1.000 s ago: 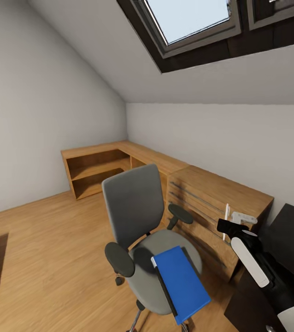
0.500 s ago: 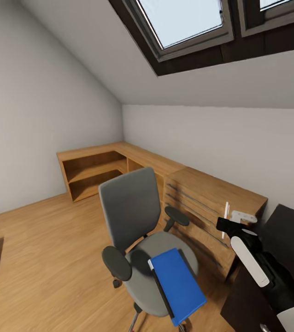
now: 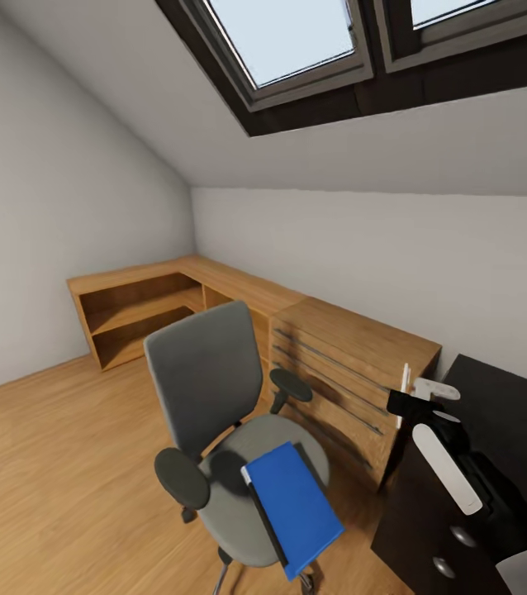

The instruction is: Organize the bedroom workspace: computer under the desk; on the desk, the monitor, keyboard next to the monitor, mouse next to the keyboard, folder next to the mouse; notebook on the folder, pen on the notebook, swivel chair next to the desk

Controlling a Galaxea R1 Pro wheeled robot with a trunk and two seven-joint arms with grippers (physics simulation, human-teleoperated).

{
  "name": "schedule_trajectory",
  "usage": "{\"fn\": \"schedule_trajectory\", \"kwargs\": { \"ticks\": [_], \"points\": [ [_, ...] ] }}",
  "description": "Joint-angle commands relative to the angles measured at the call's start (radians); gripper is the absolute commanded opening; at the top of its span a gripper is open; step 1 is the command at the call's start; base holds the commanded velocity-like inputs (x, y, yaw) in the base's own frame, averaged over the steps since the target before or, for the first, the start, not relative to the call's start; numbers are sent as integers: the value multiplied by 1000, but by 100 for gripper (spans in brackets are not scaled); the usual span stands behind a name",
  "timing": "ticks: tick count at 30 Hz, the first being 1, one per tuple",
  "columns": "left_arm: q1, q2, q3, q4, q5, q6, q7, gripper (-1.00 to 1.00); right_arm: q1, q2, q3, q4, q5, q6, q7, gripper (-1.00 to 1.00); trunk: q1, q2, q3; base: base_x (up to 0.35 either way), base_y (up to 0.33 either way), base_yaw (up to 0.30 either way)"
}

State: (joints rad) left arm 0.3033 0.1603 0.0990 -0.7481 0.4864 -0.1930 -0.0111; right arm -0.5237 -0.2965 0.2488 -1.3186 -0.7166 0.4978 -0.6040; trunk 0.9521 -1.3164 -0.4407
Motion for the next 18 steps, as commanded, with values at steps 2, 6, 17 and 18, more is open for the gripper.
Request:
{"fn": "schedule_trajectory", "kwargs": {
  "ticks": [2,6,17,18],
  "points": [
    [0,0,-1,20,-4,-27,-1,100,5,-2,1,2,-9,2,-6,-100,0,-1,-1,0,-277,-3],
    [0,1,-1,22,-5,-28,-1,100,7,-5,-3,14,-8,5,-6,-100,0,-1,-1,0,-312,0],
    [0,0,-1,23,-5,-28,-1,100,7,-7,-97,96,-5,5,-4,-100,0,-1,-1,0,-149,0],
    [0,0,-1,23,-5,-28,-1,100,7,-7,-102,101,-5,5,-4,-100,0,-1,-1,0,-18,0]
  ]
}}
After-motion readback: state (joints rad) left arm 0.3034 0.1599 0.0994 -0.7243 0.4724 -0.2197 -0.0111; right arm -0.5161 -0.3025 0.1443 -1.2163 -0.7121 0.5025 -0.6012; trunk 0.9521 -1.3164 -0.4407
